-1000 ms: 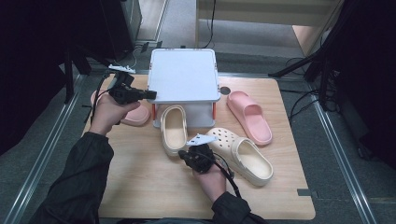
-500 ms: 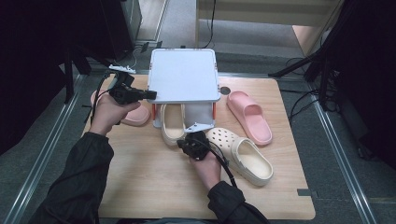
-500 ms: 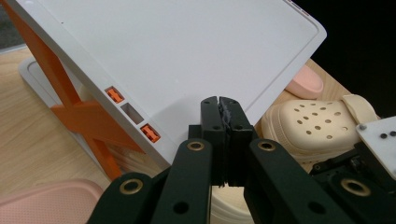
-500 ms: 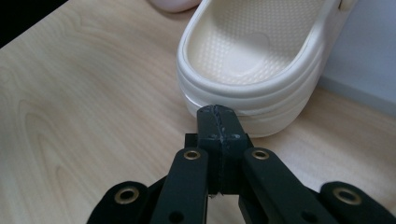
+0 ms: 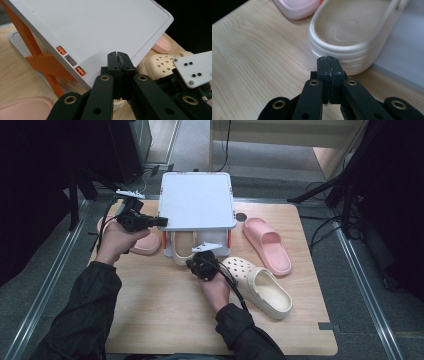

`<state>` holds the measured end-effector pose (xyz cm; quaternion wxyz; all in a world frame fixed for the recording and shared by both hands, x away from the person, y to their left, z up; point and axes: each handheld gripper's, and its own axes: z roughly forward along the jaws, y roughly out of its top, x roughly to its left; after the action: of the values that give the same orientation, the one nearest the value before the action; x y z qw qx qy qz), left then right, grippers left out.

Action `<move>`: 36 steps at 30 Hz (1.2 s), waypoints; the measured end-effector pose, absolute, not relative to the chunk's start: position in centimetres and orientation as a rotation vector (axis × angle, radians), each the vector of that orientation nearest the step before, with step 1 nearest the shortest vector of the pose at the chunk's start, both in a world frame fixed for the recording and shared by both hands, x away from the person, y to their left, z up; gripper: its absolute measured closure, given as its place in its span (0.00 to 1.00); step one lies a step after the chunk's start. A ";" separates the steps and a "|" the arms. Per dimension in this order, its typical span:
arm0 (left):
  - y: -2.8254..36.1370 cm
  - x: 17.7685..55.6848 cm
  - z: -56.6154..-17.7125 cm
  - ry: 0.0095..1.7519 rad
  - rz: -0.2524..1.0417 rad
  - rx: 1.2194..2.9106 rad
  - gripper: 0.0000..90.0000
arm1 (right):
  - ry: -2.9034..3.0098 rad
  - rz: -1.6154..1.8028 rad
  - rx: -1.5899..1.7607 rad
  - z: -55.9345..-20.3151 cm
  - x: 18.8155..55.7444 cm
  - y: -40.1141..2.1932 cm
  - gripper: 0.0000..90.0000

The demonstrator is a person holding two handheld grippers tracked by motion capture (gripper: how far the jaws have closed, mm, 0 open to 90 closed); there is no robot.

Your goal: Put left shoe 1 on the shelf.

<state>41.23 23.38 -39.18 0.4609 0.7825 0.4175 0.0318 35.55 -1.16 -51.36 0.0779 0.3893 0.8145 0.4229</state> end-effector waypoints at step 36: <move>22.7 40.9 -38.7 1.024 0.085 1.933 0.87 | 2.450 1.323 1.082 -49.3 35.9 -0.7 0.95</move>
<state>40.89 22.72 -38.67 0.4582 0.7848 0.4158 0.0344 35.93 -0.72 -49.26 0.0772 0.3611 0.8177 0.4416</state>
